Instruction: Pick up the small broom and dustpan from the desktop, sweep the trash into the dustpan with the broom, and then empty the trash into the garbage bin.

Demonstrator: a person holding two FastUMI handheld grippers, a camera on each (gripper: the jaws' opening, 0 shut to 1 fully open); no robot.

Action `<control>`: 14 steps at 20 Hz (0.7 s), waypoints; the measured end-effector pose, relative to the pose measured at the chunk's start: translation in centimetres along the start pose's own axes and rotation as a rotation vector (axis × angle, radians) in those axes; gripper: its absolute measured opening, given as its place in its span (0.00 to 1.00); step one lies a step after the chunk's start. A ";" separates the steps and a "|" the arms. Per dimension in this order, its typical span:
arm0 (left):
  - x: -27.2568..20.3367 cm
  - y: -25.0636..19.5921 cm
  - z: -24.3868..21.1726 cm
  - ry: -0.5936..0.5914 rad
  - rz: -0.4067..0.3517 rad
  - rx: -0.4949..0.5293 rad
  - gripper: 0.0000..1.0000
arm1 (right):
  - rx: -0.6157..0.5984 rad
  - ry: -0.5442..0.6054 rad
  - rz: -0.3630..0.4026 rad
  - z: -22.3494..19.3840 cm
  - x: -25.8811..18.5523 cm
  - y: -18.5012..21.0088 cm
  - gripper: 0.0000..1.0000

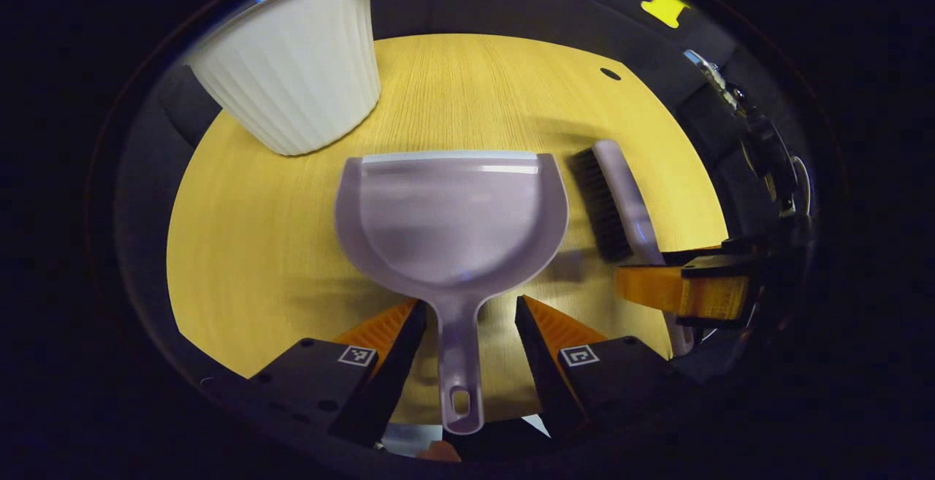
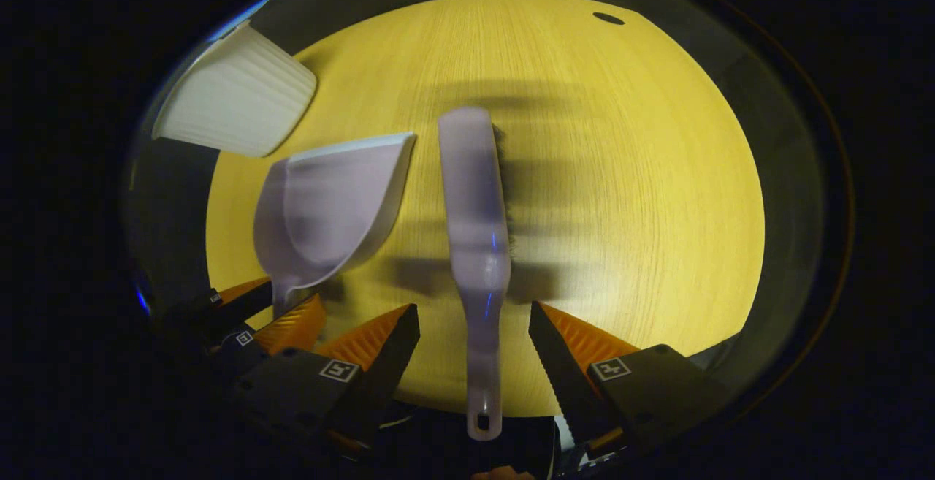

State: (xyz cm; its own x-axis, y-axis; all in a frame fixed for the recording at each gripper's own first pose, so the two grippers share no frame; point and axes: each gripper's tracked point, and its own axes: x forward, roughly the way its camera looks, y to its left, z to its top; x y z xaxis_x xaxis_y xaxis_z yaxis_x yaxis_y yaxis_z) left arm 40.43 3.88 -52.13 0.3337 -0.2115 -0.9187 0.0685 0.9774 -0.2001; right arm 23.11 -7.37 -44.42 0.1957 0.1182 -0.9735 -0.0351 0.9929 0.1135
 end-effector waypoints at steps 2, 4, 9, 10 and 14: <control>-3.0 0.0 1.6 -0.106 0.034 0.045 0.74 | -0.001 -0.100 0.015 1.1 -3.4 0.5 0.98; -7.0 0.3 4.0 -0.238 0.052 0.078 0.74 | -0.019 -0.209 0.021 2.5 -6.6 1.0 0.90; -15.2 -0.6 8.5 -0.539 0.000 0.061 0.74 | -0.089 -0.512 0.011 6.7 -13.6 2.7 0.98; -16.3 -0.4 9.2 -0.621 0.004 0.066 0.74 | -0.112 -0.571 0.017 7.4 -14.7 3.4 0.98; -19.4 -0.4 10.2 -0.772 -0.004 0.060 0.74 | -0.185 -0.761 0.025 9.6 -19.0 6.3 0.97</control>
State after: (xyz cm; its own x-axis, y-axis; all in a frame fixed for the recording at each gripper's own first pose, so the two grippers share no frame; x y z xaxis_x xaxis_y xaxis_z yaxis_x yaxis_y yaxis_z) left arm 43.49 7.68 -30.74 0.8929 -0.1740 -0.4153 0.1149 0.9798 -0.1636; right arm 28.61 -3.25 -23.26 0.8082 0.1829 -0.5597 -0.1985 0.9795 0.0335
